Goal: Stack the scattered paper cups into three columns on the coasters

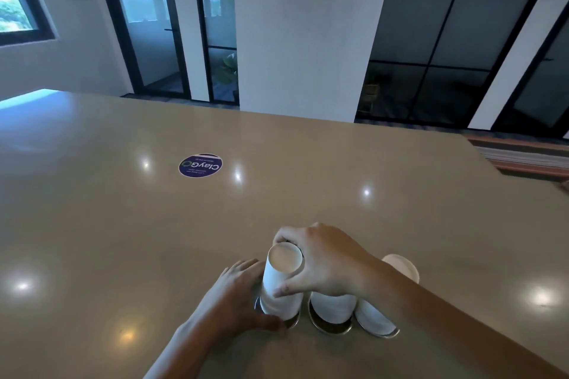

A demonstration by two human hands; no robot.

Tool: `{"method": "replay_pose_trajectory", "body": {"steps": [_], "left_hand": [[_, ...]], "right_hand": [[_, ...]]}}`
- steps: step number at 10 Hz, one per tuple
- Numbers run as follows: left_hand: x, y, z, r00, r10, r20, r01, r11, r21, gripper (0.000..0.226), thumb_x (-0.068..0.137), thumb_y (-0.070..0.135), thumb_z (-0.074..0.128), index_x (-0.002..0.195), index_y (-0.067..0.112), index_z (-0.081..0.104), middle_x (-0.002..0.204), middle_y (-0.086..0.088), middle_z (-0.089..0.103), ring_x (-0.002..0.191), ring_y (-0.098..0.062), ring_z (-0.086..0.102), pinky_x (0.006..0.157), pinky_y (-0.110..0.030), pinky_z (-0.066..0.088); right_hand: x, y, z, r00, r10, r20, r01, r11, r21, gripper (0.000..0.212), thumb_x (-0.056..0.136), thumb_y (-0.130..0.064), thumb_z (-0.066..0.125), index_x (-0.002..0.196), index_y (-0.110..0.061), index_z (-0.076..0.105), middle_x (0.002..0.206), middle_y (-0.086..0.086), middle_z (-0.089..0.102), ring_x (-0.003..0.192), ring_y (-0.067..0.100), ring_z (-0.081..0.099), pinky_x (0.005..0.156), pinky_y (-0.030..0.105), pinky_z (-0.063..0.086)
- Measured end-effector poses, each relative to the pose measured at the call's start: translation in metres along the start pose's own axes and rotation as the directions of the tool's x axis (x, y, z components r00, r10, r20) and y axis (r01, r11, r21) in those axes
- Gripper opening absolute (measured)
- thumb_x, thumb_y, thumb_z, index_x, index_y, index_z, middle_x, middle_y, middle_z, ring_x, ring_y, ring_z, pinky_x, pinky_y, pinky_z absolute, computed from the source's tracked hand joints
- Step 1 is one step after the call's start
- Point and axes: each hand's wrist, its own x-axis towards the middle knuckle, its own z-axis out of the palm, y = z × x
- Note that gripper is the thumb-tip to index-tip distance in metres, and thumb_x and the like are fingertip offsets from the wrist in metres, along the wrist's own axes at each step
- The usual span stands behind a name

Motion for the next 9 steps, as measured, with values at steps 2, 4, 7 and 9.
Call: {"method": "replay_pose_trajectory", "body": {"steps": [2, 4, 7, 9], "left_hand": [[-0.007, -0.006, -0.021, 0.990, 0.016, 0.137, 0.014, 0.976, -0.215, 0.088, 0.042, 0.043, 0.094, 0.110, 0.069, 0.045, 0.104, 0.028, 0.064, 0.100, 0.004, 0.059, 0.086, -0.017, 0.050], [-0.009, -0.011, -0.017, 0.996, 0.022, 0.084, 0.000, 0.965, -0.261, 0.062, 0.042, 0.046, 0.096, 0.088, 0.063, 0.057, 0.091, 0.017, 0.065, 0.085, -0.007, 0.059, 0.078, -0.026, 0.051], [-0.005, -0.011, -0.022, 0.989, 0.074, 0.131, -0.040, 0.969, -0.243, 0.055, 0.046, 0.046, 0.096, 0.077, 0.065, 0.055, 0.092, 0.034, 0.056, 0.081, 0.001, 0.051, 0.071, -0.015, 0.043], [0.029, -0.011, -0.072, 0.962, -0.112, 0.251, 0.126, 0.991, -0.040, 0.071, 0.069, 0.020, 0.088, 0.124, 0.053, 0.057, 0.117, 0.022, 0.061, 0.096, 0.000, 0.064, 0.078, -0.013, 0.052]], "right_hand": [[-0.002, -0.004, 0.002, 0.999, 0.041, -0.013, -0.040, 0.999, 0.026, 0.055, 0.063, -0.060, 0.083, 0.107, -0.037, 0.058, 0.085, -0.010, 0.070, 0.082, 0.013, 0.064, 0.073, 0.034, 0.056], [-0.002, -0.015, 0.003, 1.000, 0.026, 0.007, -0.026, 0.999, -0.042, 0.055, 0.068, -0.058, 0.083, 0.112, -0.036, 0.058, 0.089, -0.009, 0.069, 0.084, 0.017, 0.061, 0.067, 0.031, 0.046], [-0.004, -0.014, -0.002, 0.998, 0.052, 0.042, -0.050, 0.998, -0.049, 0.061, 0.063, -0.061, 0.086, 0.112, -0.040, 0.057, 0.095, -0.009, 0.069, 0.089, 0.018, 0.064, 0.076, 0.034, 0.053], [-0.016, -0.004, -0.038, 0.998, 0.057, 0.018, -0.058, 0.996, 0.067, 0.099, 0.063, -0.060, 0.089, 0.148, -0.045, 0.042, 0.152, -0.019, 0.051, 0.138, 0.007, 0.046, 0.107, 0.027, 0.041]]}}
